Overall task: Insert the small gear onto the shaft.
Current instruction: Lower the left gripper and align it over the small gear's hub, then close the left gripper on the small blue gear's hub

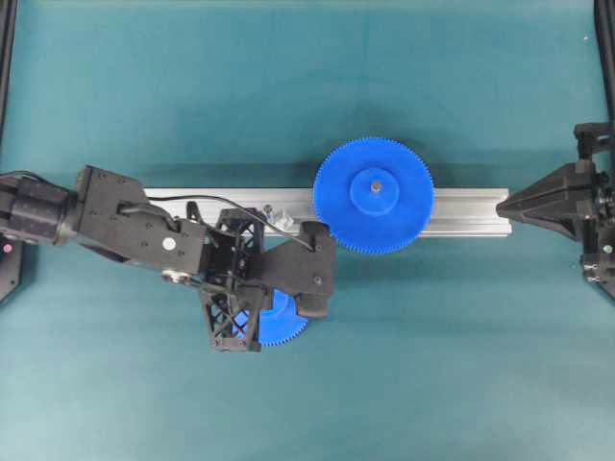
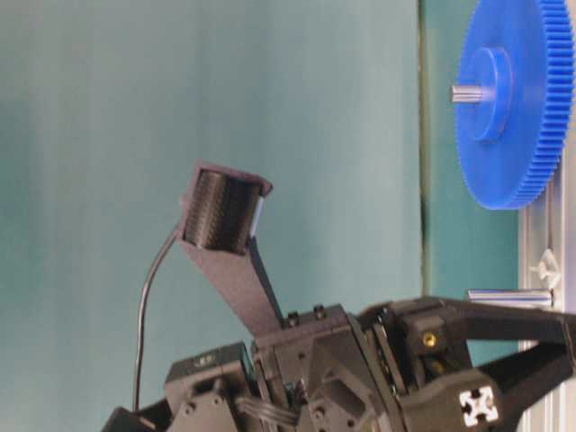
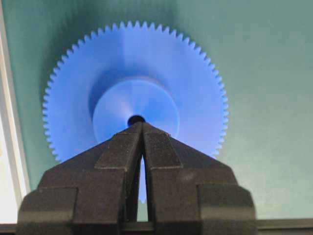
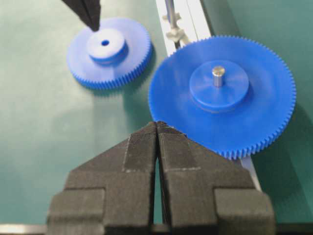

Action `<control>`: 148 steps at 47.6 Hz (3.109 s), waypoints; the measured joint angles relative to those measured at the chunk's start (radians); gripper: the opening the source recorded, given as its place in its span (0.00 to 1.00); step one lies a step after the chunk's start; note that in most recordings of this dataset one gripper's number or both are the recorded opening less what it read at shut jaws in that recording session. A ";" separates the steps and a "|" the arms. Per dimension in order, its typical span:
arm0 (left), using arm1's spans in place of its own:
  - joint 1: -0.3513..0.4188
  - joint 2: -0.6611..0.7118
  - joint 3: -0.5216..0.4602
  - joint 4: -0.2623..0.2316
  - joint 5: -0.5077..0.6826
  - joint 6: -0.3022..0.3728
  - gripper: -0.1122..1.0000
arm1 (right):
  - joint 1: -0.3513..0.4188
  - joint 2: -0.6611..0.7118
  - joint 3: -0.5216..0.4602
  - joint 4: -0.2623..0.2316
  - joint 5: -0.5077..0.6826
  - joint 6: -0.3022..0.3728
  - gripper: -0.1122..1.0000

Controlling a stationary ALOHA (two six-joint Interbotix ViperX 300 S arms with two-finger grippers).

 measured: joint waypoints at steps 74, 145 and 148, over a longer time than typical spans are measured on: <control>0.000 0.017 -0.006 0.000 0.020 0.006 0.70 | 0.000 -0.012 0.000 0.002 0.000 0.000 0.13; 0.014 0.075 -0.014 0.000 0.006 0.008 0.93 | 0.000 -0.012 0.000 0.002 0.000 0.032 0.13; 0.014 0.081 -0.014 0.000 0.003 0.008 0.93 | 0.002 -0.012 0.000 0.002 0.000 0.032 0.13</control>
